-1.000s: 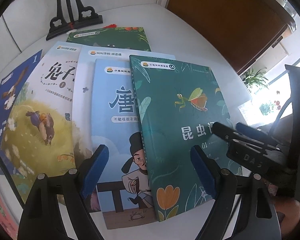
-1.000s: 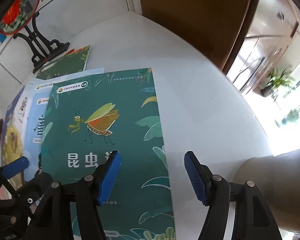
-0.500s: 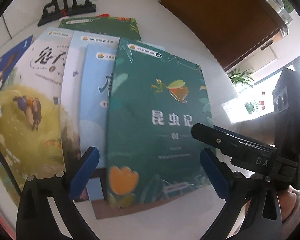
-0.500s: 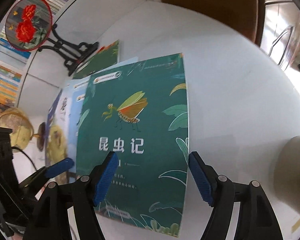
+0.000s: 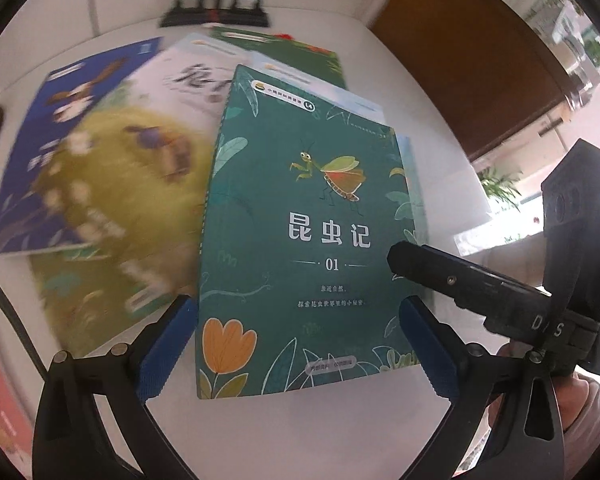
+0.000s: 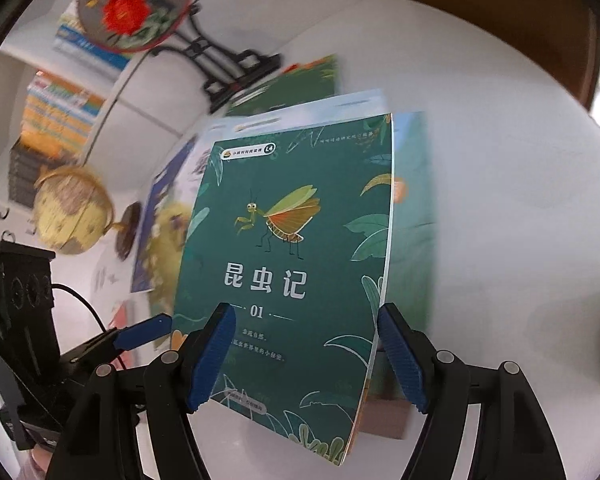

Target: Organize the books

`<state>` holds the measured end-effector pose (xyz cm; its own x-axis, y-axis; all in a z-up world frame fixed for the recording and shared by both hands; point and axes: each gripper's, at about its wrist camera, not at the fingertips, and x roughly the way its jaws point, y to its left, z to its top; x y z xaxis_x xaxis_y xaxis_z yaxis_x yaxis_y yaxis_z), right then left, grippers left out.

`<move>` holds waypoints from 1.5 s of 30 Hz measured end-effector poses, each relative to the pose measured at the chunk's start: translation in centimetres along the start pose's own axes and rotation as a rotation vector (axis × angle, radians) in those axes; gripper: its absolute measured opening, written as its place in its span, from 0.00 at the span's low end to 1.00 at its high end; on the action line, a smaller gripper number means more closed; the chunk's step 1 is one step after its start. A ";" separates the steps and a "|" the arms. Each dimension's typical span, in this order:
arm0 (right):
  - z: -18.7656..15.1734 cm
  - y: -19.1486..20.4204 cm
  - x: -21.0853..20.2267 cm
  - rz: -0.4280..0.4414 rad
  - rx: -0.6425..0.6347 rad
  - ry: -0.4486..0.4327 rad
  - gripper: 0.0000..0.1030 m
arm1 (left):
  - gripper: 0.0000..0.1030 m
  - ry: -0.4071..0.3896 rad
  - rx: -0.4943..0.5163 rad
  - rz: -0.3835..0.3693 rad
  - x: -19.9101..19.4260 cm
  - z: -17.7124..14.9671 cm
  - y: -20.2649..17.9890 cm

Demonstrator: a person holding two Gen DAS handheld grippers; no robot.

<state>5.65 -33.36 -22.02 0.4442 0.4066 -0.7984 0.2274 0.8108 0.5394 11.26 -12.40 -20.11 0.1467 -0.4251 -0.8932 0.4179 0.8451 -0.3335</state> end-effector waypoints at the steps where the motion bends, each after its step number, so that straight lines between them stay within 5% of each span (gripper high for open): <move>1: 0.0 0.5 0.3 0.012 -0.007 0.004 0.71 | 0.96 -0.013 -0.021 0.011 -0.4 -0.1 0.8; 5: 0.5 2.7 3.2 0.083 -0.022 0.051 0.70 | 0.95 -0.030 -0.097 0.005 -1.1 0.0 3.4; 9: 1.7 5.4 4.8 0.124 -0.111 0.038 0.70 | 0.95 -0.061 -0.140 0.159 -1.8 0.7 5.7; 13: 2.6 6.3 5.4 0.150 -0.140 0.068 0.70 | 0.95 -0.055 -0.183 0.204 -1.9 1.4 7.9; 22: 1.3 3.9 4.3 0.161 -0.093 0.100 0.71 | 0.89 0.023 -0.222 0.159 0.6 0.8 9.3; 27: 0.6 3.8 4.4 0.184 -0.099 0.108 0.71 | 0.69 0.012 -0.231 0.097 0.5 0.1 9.5; 34: 0.8 4.9 4.9 0.190 -0.151 0.132 0.71 | 0.57 0.017 -0.271 0.060 0.2 0.1 9.8; 39: 0.7 5.7 5.6 0.224 -0.150 0.150 0.57 | 0.48 0.024 -0.340 0.030 -0.4 -0.5 11.4; 41: 0.7 5.6 5.4 0.191 -0.166 0.144 0.26 | 0.48 0.020 -0.333 0.058 -0.8 -0.9 11.5; 42: 0.8 5.1 5.4 0.195 -0.142 0.147 0.20 | 0.48 0.018 -0.328 0.067 -1.0 -1.0 11.5; 43: 0.9 4.5 5.3 0.228 -0.102 0.153 0.10 | 0.48 0.019 -0.329 0.069 -1.0 -1.1 11.6; 45: 1.1 4.4 4.2 0.377 -0.084 0.137 0.08 | 0.47 0.023 -0.340 0.062 -1.0 -1.1 11.8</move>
<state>9.41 -28.59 -22.71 0.3619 0.7299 -0.5798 -0.0032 0.6229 0.7823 15.05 -1.69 -23.50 0.1407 -0.3652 -0.9202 0.0854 0.9305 -0.3563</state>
